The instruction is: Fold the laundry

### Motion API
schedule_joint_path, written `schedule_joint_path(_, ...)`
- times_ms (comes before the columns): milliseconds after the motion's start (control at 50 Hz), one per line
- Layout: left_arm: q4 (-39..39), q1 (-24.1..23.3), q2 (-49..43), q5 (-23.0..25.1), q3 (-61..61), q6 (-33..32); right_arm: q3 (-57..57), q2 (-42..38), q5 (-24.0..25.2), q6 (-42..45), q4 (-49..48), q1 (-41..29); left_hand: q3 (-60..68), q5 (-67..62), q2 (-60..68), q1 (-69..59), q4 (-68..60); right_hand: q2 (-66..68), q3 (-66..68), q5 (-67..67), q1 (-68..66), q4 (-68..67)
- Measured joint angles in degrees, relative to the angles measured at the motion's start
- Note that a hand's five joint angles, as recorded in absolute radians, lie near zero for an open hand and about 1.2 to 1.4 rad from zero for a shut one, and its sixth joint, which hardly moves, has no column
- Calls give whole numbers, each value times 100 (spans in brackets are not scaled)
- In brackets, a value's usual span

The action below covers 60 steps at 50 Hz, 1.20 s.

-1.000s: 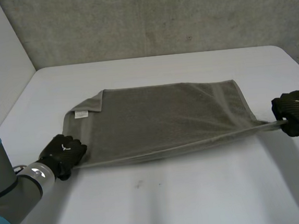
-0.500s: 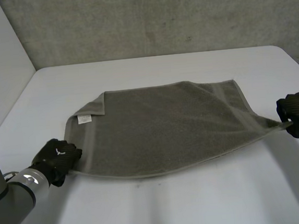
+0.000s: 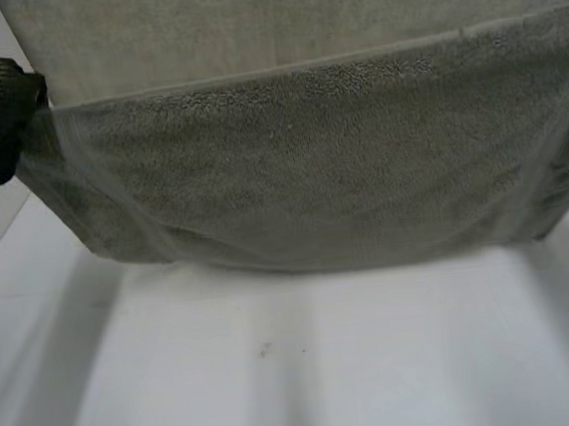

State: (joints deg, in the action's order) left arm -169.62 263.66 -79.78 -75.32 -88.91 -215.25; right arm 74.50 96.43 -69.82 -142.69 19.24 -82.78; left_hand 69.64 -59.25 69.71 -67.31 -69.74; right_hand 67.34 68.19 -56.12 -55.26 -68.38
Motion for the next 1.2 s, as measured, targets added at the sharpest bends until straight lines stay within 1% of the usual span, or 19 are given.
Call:
schedule_joint_path(140,96,-29,-525,30,71,84,215,-501,-12,-72,31,-37,0,0,0,-40,0,0,0,0,0,0)
schedule_joint_path(160,85,-45,-830,26,53,72,306,-786,-32,-10,42,-73,0,0,0,-40,0,0,0,0,0,0)
schedule_joint_path(220,62,-72,-1313,5,86,43,369,-1196,-93,111,57,-153,0,0,0,-41,0,0,0,0,0,0)
schedule_joint_path(280,30,-163,-2180,-86,371,-70,271,-1754,-304,287,66,-316,0,0,0,-40,-1,0,0,0,0,0)
schedule_joint_path(340,24,-231,-2557,-177,592,-145,153,-1956,-437,336,62,-398,0,0,0,-40,-1,0,0,0,0,0)
schedule_joint_path(360,22,-305,-2843,-289,819,-216,13,-2118,-567,365,54,-480,1,0,0,-41,-1,0,0,0,0,0)
schedule_joint_path(380,24,-492,-3355,-589,1418,-359,-393,-2400,-879,391,9,-689,1,0,0,-41,-1,0,0,0,0,0)
schedule_joint_path(420,22,-544,-3458,-682,1613,-389,-521,-2453,-967,389,-13,-750,1,0,0,-41,-1,0,0,0,0,0)
schedule_joint_path(460,11,-751,-3762,-1054,2643,-452,-1187,-2594,-1325,312,-241,-1033,2,0,0,-41,-1,0,0,0,0,0)
schedule_joint_path(540,-42,-930,-3820,-1302,3850,-326,-1887,-2555,-1598,99,-728,-1277,1,0,0,-54,-2,0,0,0,0,0)
schedule_joint_path(560,-42,-930,-3820,-1302,3850,-326,-1887,-2555,-1598,99,-728,-1277,1,0,0,-54,-2,0,0,0,0,0)
schedule_joint_path(580,-133,-1010,-3720,-1354,4464,-98,-2160,-2413,-1681,-98,-1120,-1339,1,0,0,-54,-2,0,0,0,0,0)
schedule_joint_path(620,-271,-1057,-3568,-1361,4837,158,-2279,-2247,-1722,-298,-1471,-1353,2,0,0,-61,-2,0,0,0,0,0)
schedule_joint_path(660,-324,-1069,-3508,-1359,4925,249,-2295,-2178,-1730,-377,-1598,-1352,1,0,0,-61,-2,0,0,0,0,0)
schedule_joint_path(700,-512,-1091,-3323,-1347,5071,528,-2264,-2002,-1733,-574,-1887,-1340,2,0,0,-80,-2,0,0,0,0,0)
schedule_joint_path(720,-688,-1096,-3164,-1330,5024,735,-2150,-1875,-1714,-704,-2052,-1329,2,0,0,-80,-2,0,0,0,0,0)
schedule_joint_path(840,-943,-1053,-2972,-1309,4445,956,-1725,-1756,-1604,-829,-2150,-1313,2,0,0,-80,-2,0,0,0,0,0)
schedule_joint_path(1000,-1136,-840,-2971,-1287,2845,937,-778,-1793,-1178,-848,-2054,-1313,2,0,0,-80,-2,0,0,0,0,0)
schedule_joint_path(1200,-2083,-748,-2929,-1143,437,871,987,-2007,-822,-713,-1870,-1245,2,0,0,-80,-2,0,0,0,0,0)
